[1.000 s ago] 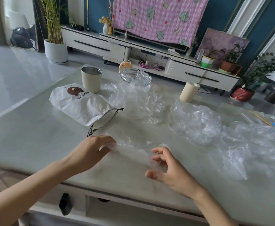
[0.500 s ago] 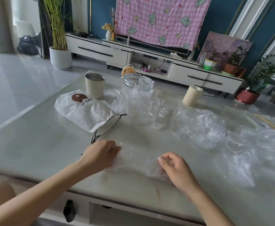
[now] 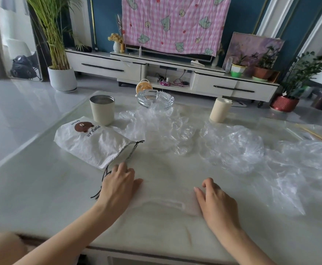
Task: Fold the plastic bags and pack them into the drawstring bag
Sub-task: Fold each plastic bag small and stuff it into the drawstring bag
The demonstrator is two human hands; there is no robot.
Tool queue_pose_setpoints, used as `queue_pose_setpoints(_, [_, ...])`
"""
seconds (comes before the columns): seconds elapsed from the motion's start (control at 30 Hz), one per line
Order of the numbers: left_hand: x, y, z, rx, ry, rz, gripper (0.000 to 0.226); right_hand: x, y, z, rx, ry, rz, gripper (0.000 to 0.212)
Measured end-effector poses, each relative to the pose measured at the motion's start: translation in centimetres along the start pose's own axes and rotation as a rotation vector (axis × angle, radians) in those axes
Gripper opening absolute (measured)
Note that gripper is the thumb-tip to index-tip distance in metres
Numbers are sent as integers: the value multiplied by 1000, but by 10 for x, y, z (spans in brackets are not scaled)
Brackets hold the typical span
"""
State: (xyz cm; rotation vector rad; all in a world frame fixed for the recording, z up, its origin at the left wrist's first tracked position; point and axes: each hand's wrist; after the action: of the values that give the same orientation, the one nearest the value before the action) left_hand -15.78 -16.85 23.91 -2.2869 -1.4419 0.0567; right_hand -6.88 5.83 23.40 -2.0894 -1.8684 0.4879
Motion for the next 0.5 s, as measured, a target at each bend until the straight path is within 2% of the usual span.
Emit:
queue_pose_setpoints(0.07, [4,2,-3,-3,215,-10,40,6,2,3,-29,20,-21,35])
queue_pose_setpoints(0.13, [18,-1,-14,-20,542,-235,40,13,-4,0,-59,-49,48,22])
queue_pose_setpoints(0.2, [25,-3,-16,-127,899,-441,38,22,-13,-7,-97,-333,112,8])
queue_pose_setpoints(0.3, [27,-5,-30,-302,1030,-451,34,17,-23,-25,-69,-909,192,15])
queue_pose_setpoints(0.33, [28,-4,-36,-371,1025,-416,33,9,-23,-31,-141,-1068,191,20])
queue_pose_setpoints(0.4, [36,0,-42,-497,1038,-338,31,-5,-20,-41,-431,-1314,140,46])
queue_pose_setpoints(0.47, [44,2,-42,-582,1035,-284,30,-19,-15,-44,-715,-1380,77,71])
queue_pose_setpoints(0.5, [46,4,-40,-604,1026,-266,30,-26,-12,-42,-803,-1375,44,72])
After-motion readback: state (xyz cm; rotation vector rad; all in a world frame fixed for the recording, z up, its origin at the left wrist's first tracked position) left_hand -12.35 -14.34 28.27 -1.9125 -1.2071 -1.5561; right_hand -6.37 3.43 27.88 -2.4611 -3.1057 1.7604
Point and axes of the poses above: each hand's wrist, its own y-axis away from the middle knuckle, its own z-axis out of the palm, x = y × z, and after that the axes turned 6 degrees about -z, right-handed
